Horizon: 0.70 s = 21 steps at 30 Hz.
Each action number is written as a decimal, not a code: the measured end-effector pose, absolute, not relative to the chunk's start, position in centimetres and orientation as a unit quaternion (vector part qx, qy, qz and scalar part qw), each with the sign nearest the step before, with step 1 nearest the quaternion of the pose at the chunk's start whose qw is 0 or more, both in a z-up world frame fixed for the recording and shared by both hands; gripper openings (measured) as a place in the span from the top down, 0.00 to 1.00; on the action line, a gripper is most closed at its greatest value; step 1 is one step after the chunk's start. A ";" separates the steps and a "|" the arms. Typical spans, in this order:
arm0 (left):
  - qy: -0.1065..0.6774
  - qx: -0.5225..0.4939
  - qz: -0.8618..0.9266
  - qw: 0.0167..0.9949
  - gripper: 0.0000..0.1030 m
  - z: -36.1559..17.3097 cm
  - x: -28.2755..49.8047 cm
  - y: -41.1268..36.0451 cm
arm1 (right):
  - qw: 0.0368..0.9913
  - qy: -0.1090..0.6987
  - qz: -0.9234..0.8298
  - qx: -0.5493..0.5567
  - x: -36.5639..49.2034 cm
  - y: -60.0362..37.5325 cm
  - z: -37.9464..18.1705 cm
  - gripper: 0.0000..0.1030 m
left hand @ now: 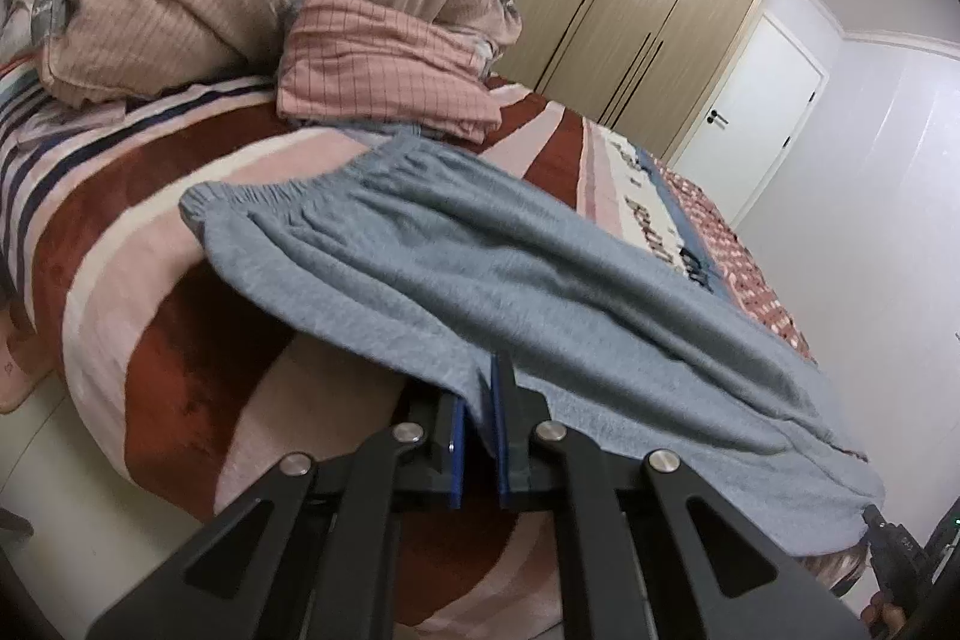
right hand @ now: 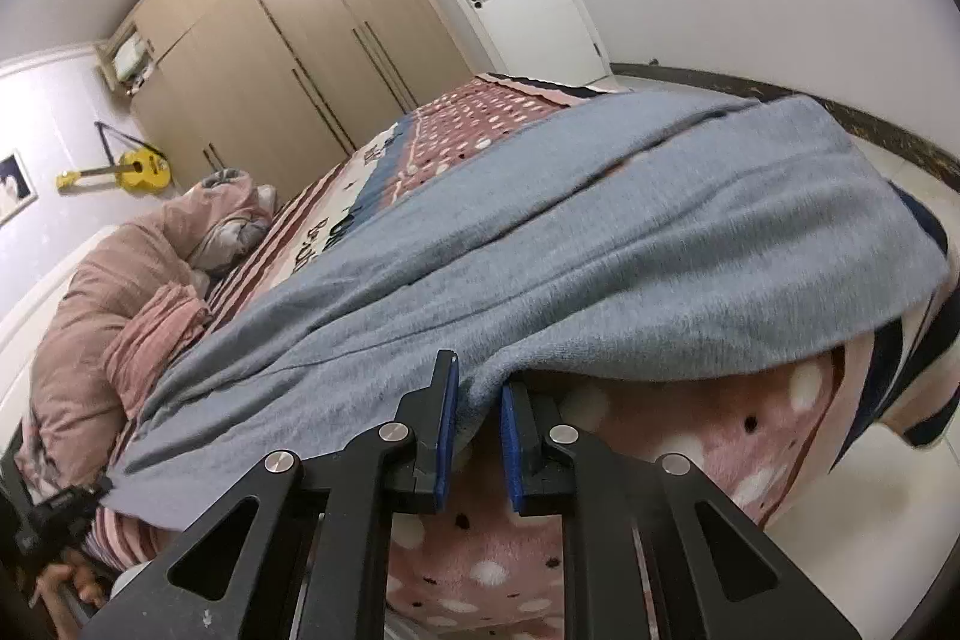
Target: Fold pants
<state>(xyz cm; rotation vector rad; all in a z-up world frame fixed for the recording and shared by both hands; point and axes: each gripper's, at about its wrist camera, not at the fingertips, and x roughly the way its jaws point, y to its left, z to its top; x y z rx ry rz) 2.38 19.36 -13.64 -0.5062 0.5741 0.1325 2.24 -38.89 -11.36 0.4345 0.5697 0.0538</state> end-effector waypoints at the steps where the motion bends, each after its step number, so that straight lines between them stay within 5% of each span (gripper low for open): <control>1: 0.276 -0.249 0.064 0.926 0.96 -13.4 2.3 19.4 | 0.936 0.278 0.028 0.213 2.4 -38.9 -11.3 0.93; 21: 0.187 -0.210 0.050 0.958 0.98 -5.4 3.7 18.9 | 0.971 0.185 0.064 0.138 6.6 -37.4 -3.8 0.98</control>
